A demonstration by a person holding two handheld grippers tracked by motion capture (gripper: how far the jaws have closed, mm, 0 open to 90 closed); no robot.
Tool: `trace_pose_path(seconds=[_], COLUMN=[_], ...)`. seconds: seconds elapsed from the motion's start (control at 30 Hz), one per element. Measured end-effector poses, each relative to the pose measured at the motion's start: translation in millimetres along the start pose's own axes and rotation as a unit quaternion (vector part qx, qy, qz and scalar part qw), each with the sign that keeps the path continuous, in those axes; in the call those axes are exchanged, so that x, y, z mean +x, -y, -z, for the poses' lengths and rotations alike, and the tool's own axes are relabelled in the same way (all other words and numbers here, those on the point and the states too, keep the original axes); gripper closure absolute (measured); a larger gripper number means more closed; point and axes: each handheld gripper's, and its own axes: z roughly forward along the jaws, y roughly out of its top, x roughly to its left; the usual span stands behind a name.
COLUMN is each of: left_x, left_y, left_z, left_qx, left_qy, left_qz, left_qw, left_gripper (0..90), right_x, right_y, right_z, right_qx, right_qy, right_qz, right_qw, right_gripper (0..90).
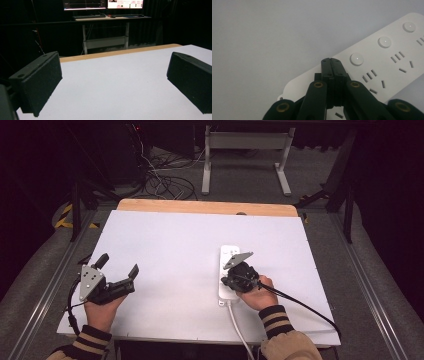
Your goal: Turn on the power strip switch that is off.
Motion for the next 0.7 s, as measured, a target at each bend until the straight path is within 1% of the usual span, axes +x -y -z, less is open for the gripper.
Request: trace_pose_path(seconds=[0.03, 0.1, 0.13, 0.3, 0.37, 0.7], left_x=[0.0, -0.1, 0.0, 0.1, 0.0, 0.0], left_y=[0.0, 0.0, 0.0, -0.1, 0.0, 0.0], left_z=[0.1, 0.5, 0.5, 0.9, 1.2, 1.7], left_qx=[0.0, 0.0, 0.0, 0.001, 0.0, 0.0], left_qy=[0.0, -0.001, -0.001, 0.001, 0.0, -0.001], left_qz=[0.0, 0.001, 0.001, 0.0, 0.001, 0.001], left_qw=[1.0, 1.0, 1.0, 1.0, 1.0, 1.0], left_gripper=[0.4, 0.4, 0.4, 0.4, 0.4, 0.4], right_x=[0.4, 0.6, 1.4, 4.0, 5.3, 7.7], right_y=[0.4, 0.4, 0.3, 2.5, 3.9, 5.2], right_z=[-1.0, -1.4, -1.6, -2.6, -2.8, -3.2], right_qx=[-0.003, -0.002, -0.002, -0.007, -0.011, -0.014], right_qy=[-0.005, -0.005, -0.001, 0.007, 0.012, 0.021], right_qz=[-0.005, -0.008, -0.01, -0.018, -0.026, -0.028], right_qw=[1.0, 1.0, 0.9999, 0.9998, 0.9995, 0.9993], right_gripper=[90.0, 90.0, 90.0, 90.0, 90.0, 90.0])
